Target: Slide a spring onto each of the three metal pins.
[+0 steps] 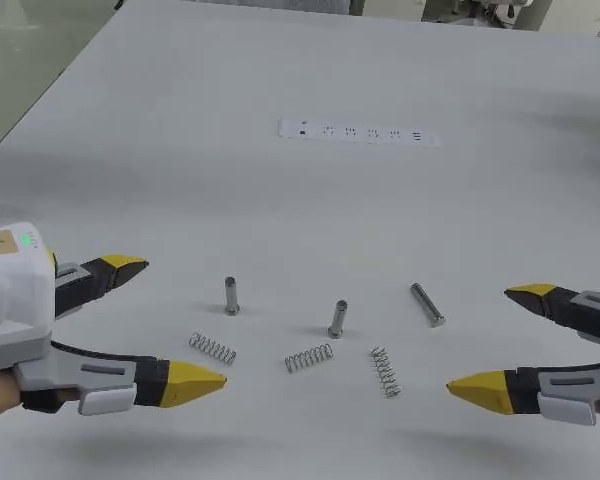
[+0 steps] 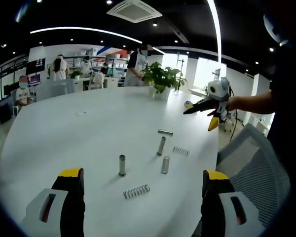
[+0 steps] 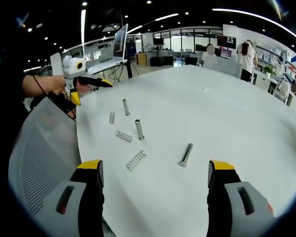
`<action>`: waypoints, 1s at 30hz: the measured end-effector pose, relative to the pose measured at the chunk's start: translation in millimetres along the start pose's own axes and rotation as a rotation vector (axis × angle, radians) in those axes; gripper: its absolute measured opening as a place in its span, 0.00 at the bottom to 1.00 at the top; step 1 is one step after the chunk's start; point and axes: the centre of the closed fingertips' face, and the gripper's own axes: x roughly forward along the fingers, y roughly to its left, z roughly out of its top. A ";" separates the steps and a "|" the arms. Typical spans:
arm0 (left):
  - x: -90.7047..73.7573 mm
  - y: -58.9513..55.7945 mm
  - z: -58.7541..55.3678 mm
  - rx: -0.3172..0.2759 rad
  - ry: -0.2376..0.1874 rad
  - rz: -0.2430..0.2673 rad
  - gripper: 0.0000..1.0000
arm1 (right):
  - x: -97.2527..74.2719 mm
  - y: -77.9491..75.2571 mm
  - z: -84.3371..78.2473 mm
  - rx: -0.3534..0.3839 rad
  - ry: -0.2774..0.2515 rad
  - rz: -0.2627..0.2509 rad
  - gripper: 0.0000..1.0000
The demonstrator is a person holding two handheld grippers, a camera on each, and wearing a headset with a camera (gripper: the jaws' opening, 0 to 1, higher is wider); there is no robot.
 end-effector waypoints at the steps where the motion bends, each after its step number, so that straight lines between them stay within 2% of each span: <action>1: -0.1 0.1 -0.2 0.000 0.001 0.000 0.97 | 0.1 0.1 -0.1 -0.002 0.002 0.000 0.87; 30: -1.4 -2.8 0.4 0.004 0.003 -0.006 0.98 | 2.0 2.5 -1.8 -0.018 0.013 0.010 0.86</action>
